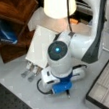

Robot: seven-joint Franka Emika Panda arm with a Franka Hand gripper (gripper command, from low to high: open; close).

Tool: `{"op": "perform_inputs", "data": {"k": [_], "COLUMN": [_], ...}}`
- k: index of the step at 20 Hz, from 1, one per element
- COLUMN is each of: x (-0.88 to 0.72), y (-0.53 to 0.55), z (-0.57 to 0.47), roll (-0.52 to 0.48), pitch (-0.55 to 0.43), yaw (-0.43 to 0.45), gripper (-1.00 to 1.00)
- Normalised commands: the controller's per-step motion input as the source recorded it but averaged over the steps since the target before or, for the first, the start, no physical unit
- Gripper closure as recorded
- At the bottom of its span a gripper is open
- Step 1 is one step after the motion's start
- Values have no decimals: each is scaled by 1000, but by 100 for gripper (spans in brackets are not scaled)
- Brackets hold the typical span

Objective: Open the box. Pick up the pen. Place the pen in the box. Pick up the book. Place the book on the shelf.

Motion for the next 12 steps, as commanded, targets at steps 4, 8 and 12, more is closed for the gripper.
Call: {"op": "perform_inputs", "data": {"k": [4, 8, 12], "x": [-332, -376, -394], "y": [-39, 36, 160], "z": [396, 356, 241], "roll": [-69, -64, -54], "pitch": [54, 40, -53], "yaw": [-229, -256, -429], "gripper": [100, 100, 100]}}
